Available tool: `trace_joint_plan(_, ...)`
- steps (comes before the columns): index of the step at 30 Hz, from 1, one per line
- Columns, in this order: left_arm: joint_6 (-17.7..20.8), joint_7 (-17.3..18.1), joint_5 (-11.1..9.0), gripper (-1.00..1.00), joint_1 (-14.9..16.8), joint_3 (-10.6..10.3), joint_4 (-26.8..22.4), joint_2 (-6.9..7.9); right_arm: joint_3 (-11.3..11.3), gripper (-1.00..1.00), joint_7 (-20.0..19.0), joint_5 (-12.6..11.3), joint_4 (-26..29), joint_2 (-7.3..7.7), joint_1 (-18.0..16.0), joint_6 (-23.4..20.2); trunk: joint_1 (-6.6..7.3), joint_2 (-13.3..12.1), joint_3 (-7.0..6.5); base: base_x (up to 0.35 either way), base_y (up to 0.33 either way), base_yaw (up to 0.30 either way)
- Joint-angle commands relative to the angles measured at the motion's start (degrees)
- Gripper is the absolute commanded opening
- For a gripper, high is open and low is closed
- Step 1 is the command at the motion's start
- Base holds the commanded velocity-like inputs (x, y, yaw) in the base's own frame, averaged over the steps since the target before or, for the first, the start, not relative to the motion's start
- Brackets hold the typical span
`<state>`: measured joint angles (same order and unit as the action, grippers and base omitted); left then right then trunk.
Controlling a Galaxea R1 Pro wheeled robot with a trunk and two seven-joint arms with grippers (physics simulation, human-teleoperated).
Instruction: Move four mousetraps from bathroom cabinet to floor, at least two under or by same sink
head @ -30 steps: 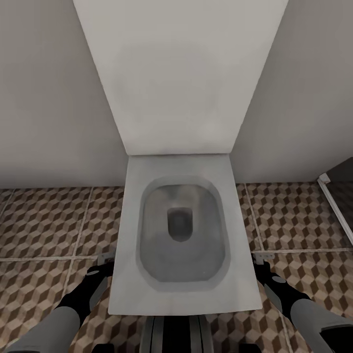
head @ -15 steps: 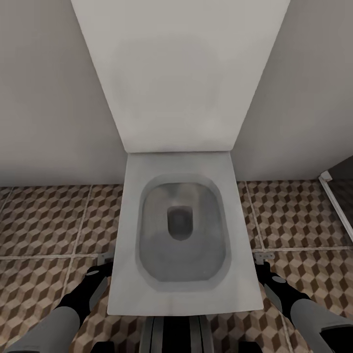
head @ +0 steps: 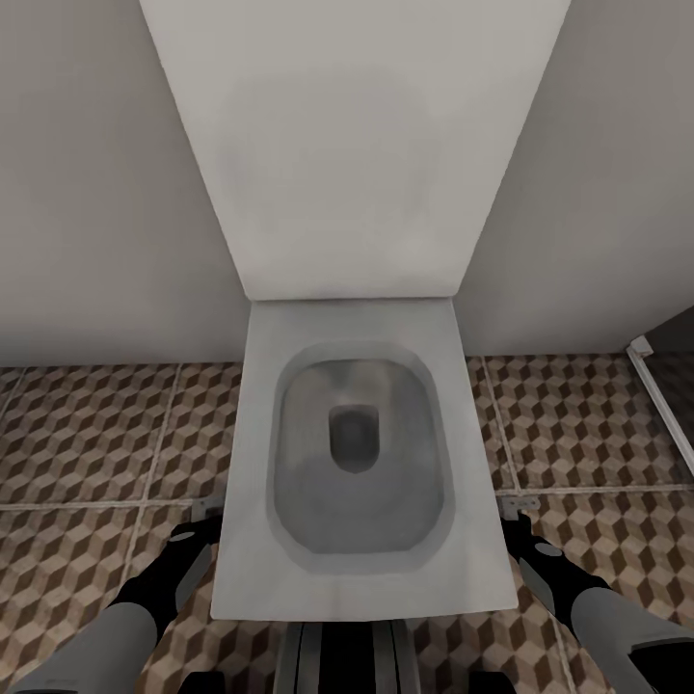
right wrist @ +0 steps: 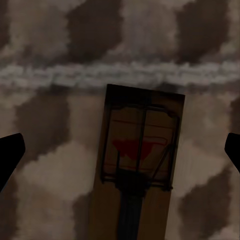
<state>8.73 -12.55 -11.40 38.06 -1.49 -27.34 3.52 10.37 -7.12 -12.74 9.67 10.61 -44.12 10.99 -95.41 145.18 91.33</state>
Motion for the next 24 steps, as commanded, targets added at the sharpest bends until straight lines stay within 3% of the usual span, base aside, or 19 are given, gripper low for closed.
trace_joint_plan(1,0.02,0.07,0.09,-1.0,0.0,0.0,0.0,0.0,0.0,1.0,0.0,-0.01,0.0,0.01,0.0,0.0,0.0,0.0,0.0,0.0,0.0,0.0)
trace_joint_plan(21,-0.09,0.11,0.06,-1.0,0.0,-0.01,0.0,0.09,0.0,1.0,0.0,0.0,0.09,0.03,0.0,0.0,0.0,0.0,0.0,0.0,0.0,0.0)
trace_joint_plan(22,-0.1,0.12,0.06,1.0,0.0,-0.01,0.0,0.09,0.0,1.0,0.0,0.0,0.09,0.03,0.0,0.0,0.0,0.0,0.0,0.0,0.0,0.0)
trace_joint_plan(24,-0.08,0.14,0.09,1.0,0.0,-0.05,0.0,0.09,0.0,1.0,0.0,0.0,0.12,0.03,0.0,0.0,0.0,0.0,0.0,0.0,0.0,0.0)
